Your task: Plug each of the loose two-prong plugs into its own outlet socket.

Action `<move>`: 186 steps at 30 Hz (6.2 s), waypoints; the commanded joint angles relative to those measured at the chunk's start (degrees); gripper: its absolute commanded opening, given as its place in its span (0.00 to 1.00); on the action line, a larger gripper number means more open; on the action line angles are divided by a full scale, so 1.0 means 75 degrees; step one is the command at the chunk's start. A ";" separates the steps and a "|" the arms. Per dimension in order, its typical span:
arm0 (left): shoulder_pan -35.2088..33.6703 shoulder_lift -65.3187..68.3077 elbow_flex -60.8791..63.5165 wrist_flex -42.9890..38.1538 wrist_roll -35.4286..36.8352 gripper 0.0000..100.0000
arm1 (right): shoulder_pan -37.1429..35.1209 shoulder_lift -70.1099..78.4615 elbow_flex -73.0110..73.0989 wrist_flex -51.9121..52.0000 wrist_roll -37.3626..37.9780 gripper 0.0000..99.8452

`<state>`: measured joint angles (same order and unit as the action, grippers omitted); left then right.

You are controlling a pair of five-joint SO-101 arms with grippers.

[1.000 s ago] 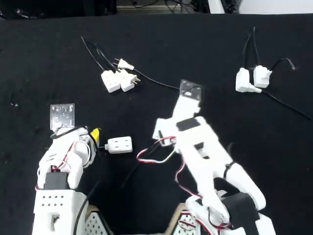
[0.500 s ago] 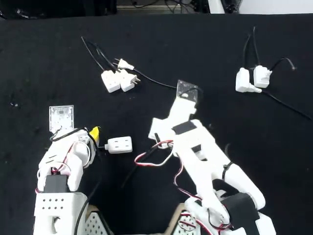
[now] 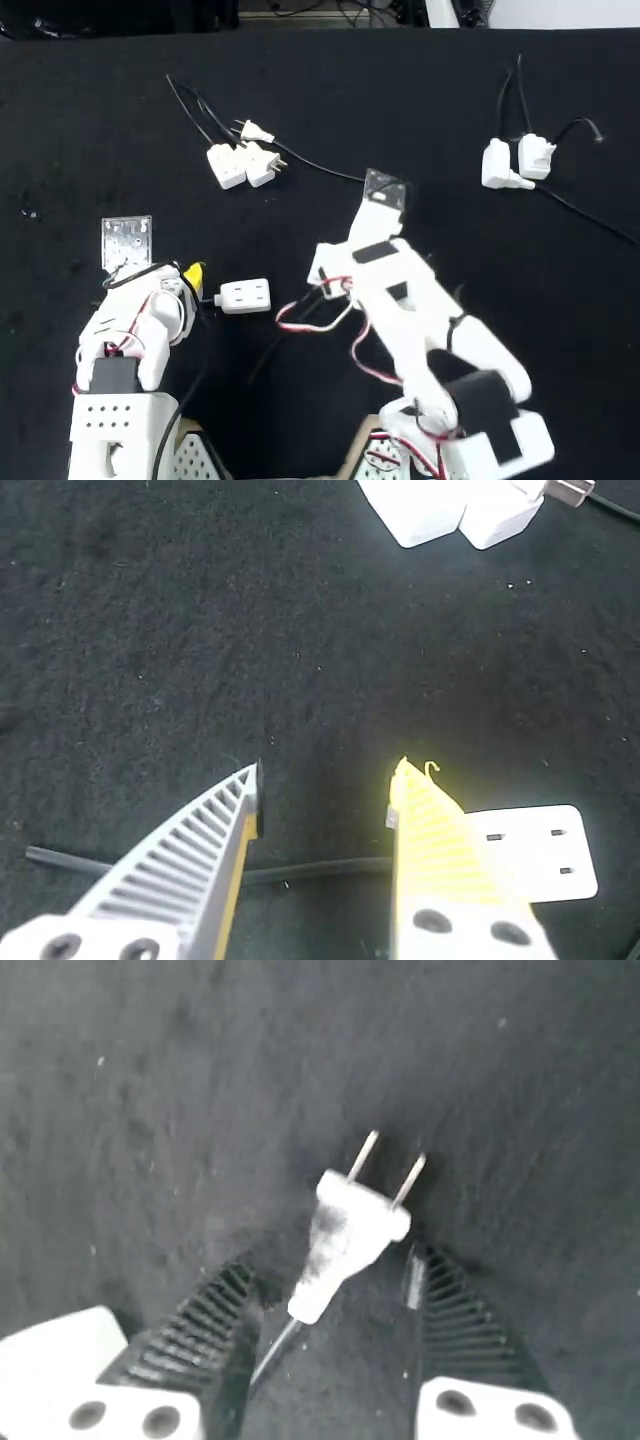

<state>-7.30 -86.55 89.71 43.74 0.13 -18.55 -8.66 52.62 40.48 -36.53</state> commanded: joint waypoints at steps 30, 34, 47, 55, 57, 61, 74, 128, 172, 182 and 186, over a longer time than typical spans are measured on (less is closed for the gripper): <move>-0.0041 -0.0105 -0.0147 0.0000 0.0035 0.22 | 0.1348 -0.3370 -0.2678 0.2262 0.7396 0.01; -0.0041 -0.0105 -0.0147 0.0000 0.0035 0.22 | 0.1067 -0.2702 -0.4190 0.4044 0.8826 0.01; -0.0088 -0.0105 -0.0135 0.0000 0.0035 0.22 | 0.0551 -0.1905 -0.0592 0.2204 1.1698 0.01; -0.0053 -0.0105 -0.0135 0.0000 0.0035 0.22 | 0.0574 -0.2245 0.0721 0.1524 1.1347 0.19; -0.0076 -0.0105 -0.0123 0.0000 0.0035 0.22 | 0.0586 -0.2127 0.0733 0.1676 1.1686 0.25; -0.0088 -0.0105 -0.0111 0.0000 0.0035 0.22 | 0.0610 -0.1881 0.0744 0.1641 1.1815 0.22; -0.0088 -0.0105 -0.0111 0.0000 0.0023 0.22 | 0.0832 -0.0873 0.0862 0.0492 1.1768 0.13; 0.0147 -0.0105 -0.1201 0.0656 0.0645 0.22 | -0.3388 -0.4566 0.2503 -0.2344 0.7713 0.01; 0.1975 -0.2391 -0.0486 0.2215 -0.0340 0.22 | -0.3399 -0.4624 0.2514 -0.2309 0.7256 0.01; 0.1975 -0.2391 -0.0217 0.1969 -0.0352 0.22 | -0.3388 -0.4695 0.2456 -0.2368 0.6365 0.01; 0.1975 -0.2391 -0.0147 0.1899 -0.0352 0.22 | -0.3388 -0.5386 0.2667 -0.2321 0.6177 0.01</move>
<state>6.77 -104.75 88.22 58.24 -1.98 -43.69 -42.07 72.31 24.48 11.03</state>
